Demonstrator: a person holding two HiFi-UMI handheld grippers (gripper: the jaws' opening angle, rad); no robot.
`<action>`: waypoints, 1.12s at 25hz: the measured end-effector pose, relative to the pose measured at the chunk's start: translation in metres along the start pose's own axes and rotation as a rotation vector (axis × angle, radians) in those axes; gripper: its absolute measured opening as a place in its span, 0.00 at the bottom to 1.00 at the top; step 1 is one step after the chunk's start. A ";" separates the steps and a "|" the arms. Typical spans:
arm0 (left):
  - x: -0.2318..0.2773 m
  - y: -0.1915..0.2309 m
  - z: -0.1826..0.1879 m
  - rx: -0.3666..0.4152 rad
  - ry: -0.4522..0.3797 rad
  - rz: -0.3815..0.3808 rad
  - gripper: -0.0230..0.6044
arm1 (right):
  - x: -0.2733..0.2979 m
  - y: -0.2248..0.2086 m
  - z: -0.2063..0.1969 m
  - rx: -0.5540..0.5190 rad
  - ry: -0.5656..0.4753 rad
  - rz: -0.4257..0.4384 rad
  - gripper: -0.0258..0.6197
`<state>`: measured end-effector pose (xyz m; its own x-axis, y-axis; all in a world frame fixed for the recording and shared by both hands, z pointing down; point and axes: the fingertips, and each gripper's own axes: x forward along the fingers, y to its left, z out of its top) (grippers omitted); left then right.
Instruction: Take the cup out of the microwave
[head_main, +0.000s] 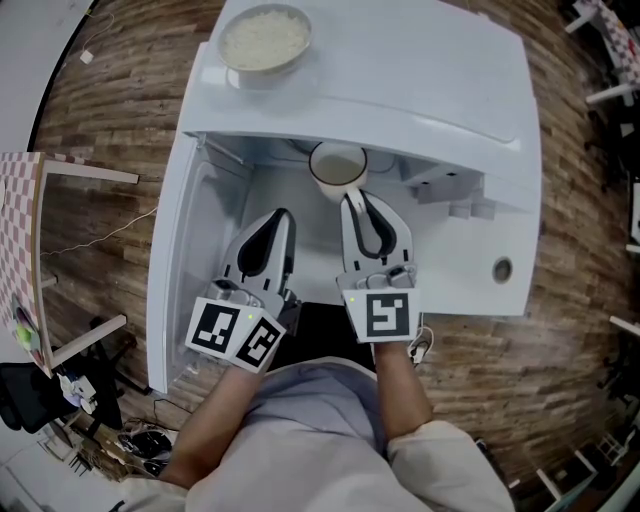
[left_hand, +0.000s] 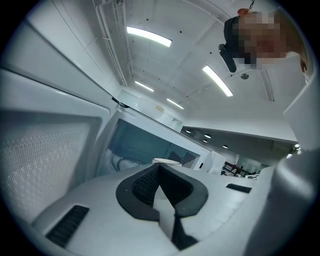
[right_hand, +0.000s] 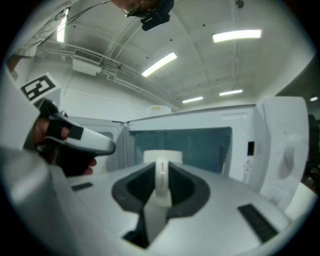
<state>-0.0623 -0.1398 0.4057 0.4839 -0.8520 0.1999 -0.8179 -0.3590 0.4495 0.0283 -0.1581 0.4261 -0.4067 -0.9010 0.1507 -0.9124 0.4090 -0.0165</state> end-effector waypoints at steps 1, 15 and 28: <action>-0.001 -0.001 0.000 0.001 0.001 -0.001 0.05 | -0.003 0.001 0.000 0.003 0.003 0.003 0.15; -0.021 -0.017 -0.002 0.009 -0.010 -0.034 0.05 | -0.040 0.017 0.015 -0.010 -0.022 0.033 0.15; -0.044 -0.031 0.004 -0.026 -0.024 -0.087 0.05 | -0.078 0.030 0.042 0.015 -0.047 0.019 0.15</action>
<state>-0.0596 -0.0925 0.3793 0.5449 -0.8270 0.1385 -0.7645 -0.4221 0.4872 0.0306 -0.0812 0.3719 -0.4253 -0.8990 0.1041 -0.9049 0.4242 -0.0339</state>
